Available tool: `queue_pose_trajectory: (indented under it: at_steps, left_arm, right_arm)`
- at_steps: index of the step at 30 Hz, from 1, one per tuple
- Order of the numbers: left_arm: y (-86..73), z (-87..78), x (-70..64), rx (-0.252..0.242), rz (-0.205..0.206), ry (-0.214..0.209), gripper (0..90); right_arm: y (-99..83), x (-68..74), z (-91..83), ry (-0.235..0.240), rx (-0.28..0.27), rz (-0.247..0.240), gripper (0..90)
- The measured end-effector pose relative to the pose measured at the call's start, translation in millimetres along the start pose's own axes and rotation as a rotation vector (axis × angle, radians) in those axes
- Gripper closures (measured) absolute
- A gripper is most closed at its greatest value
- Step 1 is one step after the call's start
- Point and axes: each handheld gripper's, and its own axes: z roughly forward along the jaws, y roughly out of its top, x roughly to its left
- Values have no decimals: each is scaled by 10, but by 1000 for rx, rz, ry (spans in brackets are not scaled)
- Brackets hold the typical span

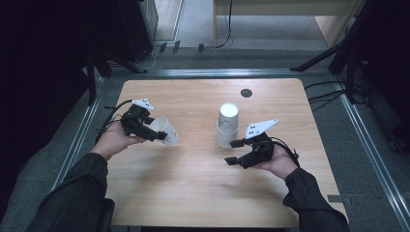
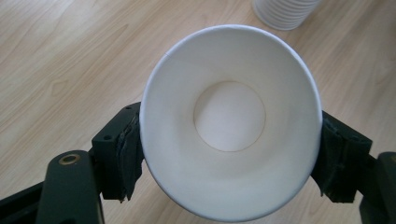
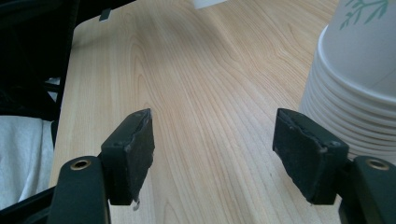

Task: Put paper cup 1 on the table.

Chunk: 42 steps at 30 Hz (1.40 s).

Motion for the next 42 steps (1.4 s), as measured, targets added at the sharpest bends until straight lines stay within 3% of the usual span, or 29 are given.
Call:
queue_pose_trajectory:
  at_steps: [7, 13, 18, 33, 42]
  left_arm:
    - [8, 15, 168, 61, -16, 67, 226]
    - [8, 42, 309, 96, -48, 99, 226]
    - [-6, 131, 375, 147, -44, 141, 226]
    - [-4, 341, 355, 224, 2, 194, 224]
    - [8, 387, 328, 224, 7, 194, 219]
  right_arm:
    - [5, 5, 14, -19, 0, -14, 305]
    - [1, 4, 6, -22, 3, -11, 306]
    - [-4, 2, 1, -25, -1, -9, 307]
    - [-4, 4, 2, -24, 1, -7, 307]
    - [-2, 5, 0, -24, 1, -7, 307]
